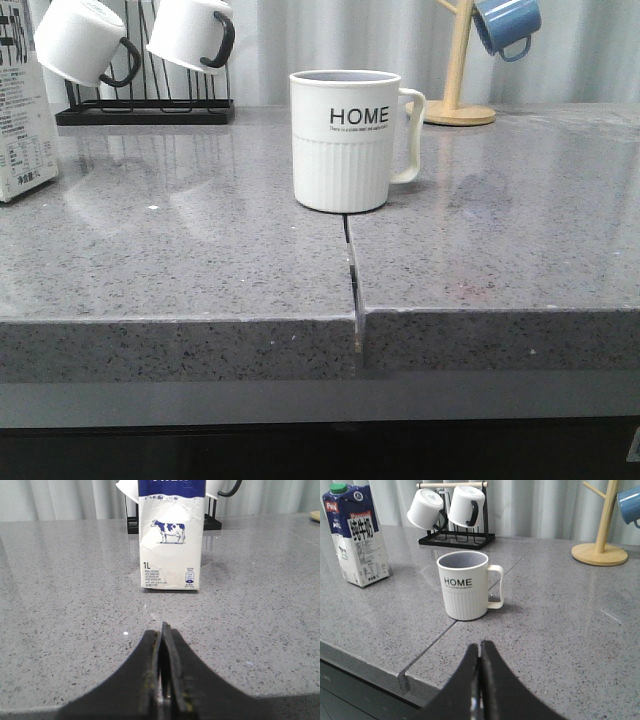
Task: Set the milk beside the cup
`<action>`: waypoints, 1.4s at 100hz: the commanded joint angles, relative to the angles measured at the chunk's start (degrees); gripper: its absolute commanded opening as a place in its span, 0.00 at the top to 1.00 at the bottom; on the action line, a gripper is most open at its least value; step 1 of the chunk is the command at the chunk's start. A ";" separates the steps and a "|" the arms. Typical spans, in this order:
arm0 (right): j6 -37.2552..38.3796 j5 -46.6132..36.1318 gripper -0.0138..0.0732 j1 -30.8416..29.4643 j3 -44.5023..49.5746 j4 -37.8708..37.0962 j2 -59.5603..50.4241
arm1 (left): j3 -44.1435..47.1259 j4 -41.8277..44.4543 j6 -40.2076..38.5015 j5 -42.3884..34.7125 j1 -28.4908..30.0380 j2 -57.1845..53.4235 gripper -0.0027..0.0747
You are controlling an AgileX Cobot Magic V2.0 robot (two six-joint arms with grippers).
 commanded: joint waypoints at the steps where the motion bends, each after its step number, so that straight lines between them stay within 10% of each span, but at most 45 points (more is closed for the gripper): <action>1: -0.14 -4.68 0.92 0.11 -1.44 -0.26 0.53 | 2.31 -0.24 -0.20 -6.17 0.05 -1.86 0.99; 21: -0.14 -4.98 0.92 0.11 -1.44 -0.26 0.59 | 1.81 -0.24 -0.20 -12.62 0.05 -1.86 0.99; 51: -0.14 -4.98 0.92 0.11 -1.44 -0.26 0.59 | -8.87 -0.63 -0.20 -1.74 0.05 1.14 0.95; 61: -0.14 -4.98 0.92 0.11 -1.44 -0.26 0.59 | -11.01 -0.63 -0.20 -0.40 0.05 3.10 0.74; 79: -0.14 -4.98 0.92 0.11 -1.44 -0.26 0.59 | -11.37 0.23 -0.20 -4.62 0.16 3.81 0.04; 140: -0.14 -4.98 0.92 0.11 -1.44 -0.26 0.59 | -22.20 0.00 -0.20 -6.41 0.16 21.46 0.19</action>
